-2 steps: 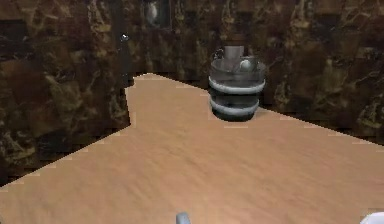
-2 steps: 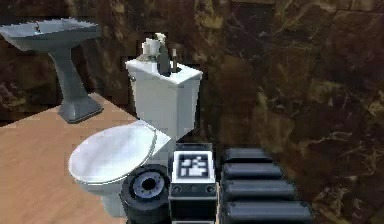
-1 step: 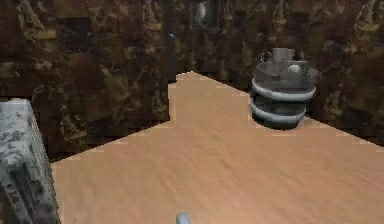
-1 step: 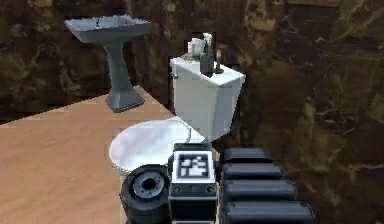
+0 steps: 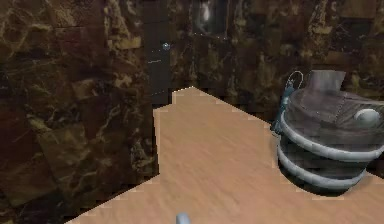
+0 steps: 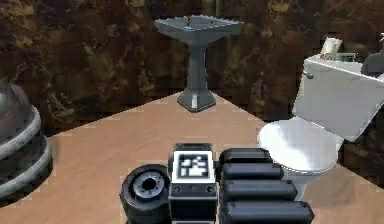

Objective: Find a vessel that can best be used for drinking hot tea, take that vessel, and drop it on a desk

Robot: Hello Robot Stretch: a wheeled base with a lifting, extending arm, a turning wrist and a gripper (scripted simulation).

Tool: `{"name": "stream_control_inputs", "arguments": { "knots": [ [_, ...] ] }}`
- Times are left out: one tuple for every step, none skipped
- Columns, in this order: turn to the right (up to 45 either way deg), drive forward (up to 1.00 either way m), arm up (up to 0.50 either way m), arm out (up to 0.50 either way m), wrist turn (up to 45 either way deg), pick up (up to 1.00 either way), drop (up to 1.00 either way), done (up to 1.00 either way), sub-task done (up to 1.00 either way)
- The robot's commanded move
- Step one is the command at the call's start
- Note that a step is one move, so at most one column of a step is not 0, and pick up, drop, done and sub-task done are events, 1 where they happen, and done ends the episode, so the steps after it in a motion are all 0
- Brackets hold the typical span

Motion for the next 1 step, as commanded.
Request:
{"name": "stream_control_inputs", "arguments": {
  "knots": [
    [0.0,1.0,0.0,0.0,0.0,0.0,0.0,0.0,0.0]
  ]
}}
